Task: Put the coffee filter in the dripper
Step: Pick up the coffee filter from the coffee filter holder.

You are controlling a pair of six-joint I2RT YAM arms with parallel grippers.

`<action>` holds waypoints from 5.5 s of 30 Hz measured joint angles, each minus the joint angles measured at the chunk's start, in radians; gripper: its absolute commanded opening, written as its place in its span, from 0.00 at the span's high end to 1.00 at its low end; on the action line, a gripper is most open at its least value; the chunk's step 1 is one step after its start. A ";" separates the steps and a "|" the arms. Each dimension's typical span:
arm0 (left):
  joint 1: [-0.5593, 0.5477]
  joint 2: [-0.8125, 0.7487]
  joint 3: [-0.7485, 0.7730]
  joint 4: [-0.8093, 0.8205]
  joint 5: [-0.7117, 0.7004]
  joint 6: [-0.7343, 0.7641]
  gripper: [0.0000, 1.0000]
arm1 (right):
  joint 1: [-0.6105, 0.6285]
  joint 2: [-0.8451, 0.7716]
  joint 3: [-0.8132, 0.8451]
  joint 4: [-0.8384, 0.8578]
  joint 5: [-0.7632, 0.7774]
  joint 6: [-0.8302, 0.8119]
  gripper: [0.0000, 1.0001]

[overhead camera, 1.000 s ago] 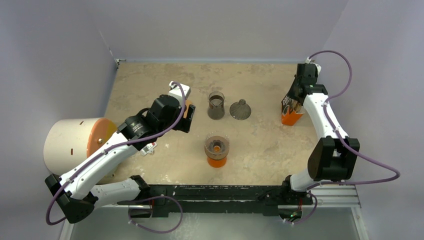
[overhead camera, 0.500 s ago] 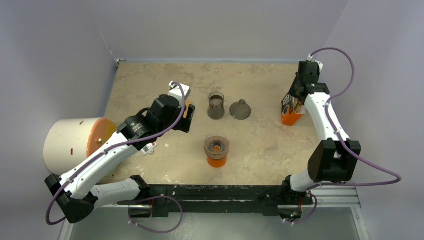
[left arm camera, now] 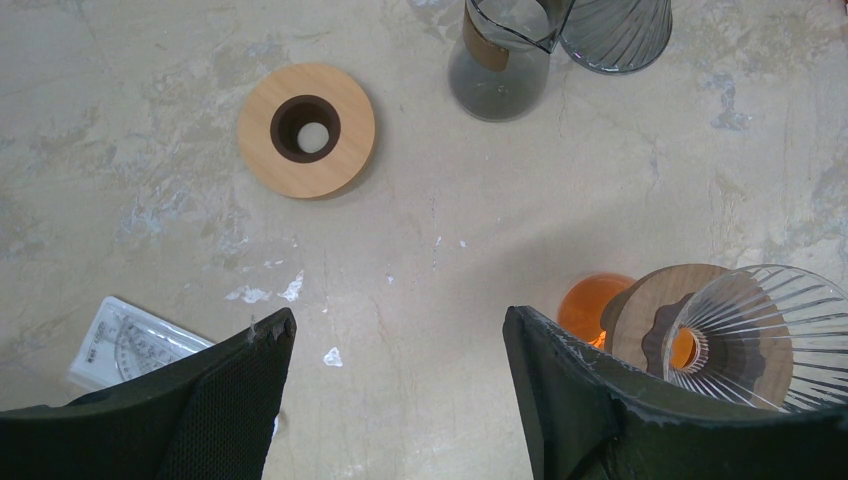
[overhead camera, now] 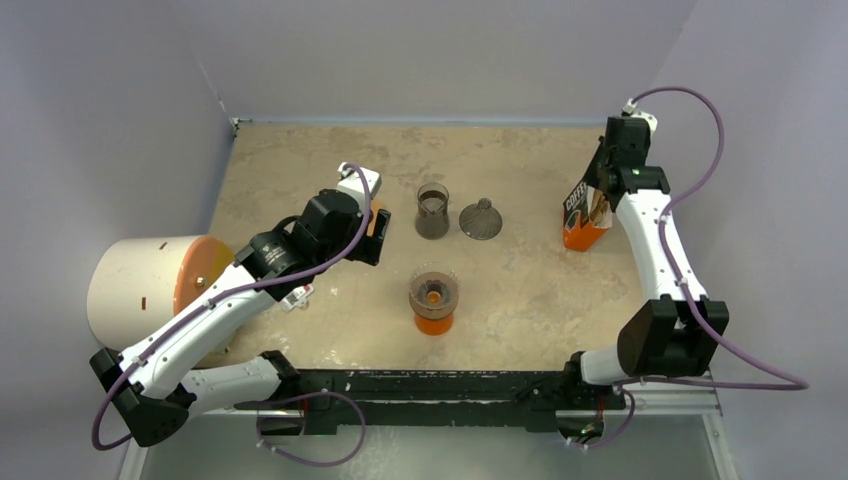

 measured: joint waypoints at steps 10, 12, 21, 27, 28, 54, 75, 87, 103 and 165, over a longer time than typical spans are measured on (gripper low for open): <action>0.000 0.000 0.000 0.000 0.000 0.000 0.25 | 0.000 -0.007 0.002 -0.019 0.001 -0.002 1.00; 0.000 0.000 0.000 0.000 0.000 0.000 0.25 | 0.000 -0.008 0.002 -0.021 0.002 -0.002 1.00; 0.000 0.000 0.000 0.000 0.000 0.000 0.25 | 0.000 -0.041 0.029 -0.027 0.008 -0.002 1.00; 0.000 0.000 0.000 0.000 0.000 0.000 0.25 | 0.000 -0.076 0.044 -0.027 0.008 -0.002 1.00; 0.000 0.000 0.000 0.000 0.000 0.000 0.25 | 0.000 -0.079 0.045 -0.027 0.008 -0.002 1.00; 0.000 0.000 0.000 0.000 0.004 0.000 0.26 | 0.001 -0.223 0.071 -0.029 -0.341 0.019 1.00; 0.000 -0.031 0.000 0.041 0.141 -0.112 0.23 | 0.021 -0.383 -0.142 0.346 -0.964 0.208 1.00; 0.000 -0.095 -0.049 0.282 0.379 -0.370 0.10 | 0.251 -0.475 -0.268 0.700 -1.025 0.421 1.00; 0.000 -0.196 -0.229 0.837 0.600 -0.648 0.11 | 0.357 -0.483 -0.299 1.110 -1.053 0.688 1.00; 0.000 -0.292 -0.290 0.944 0.851 -0.362 1.00 | 0.592 -0.659 -0.286 0.586 -0.834 0.327 0.34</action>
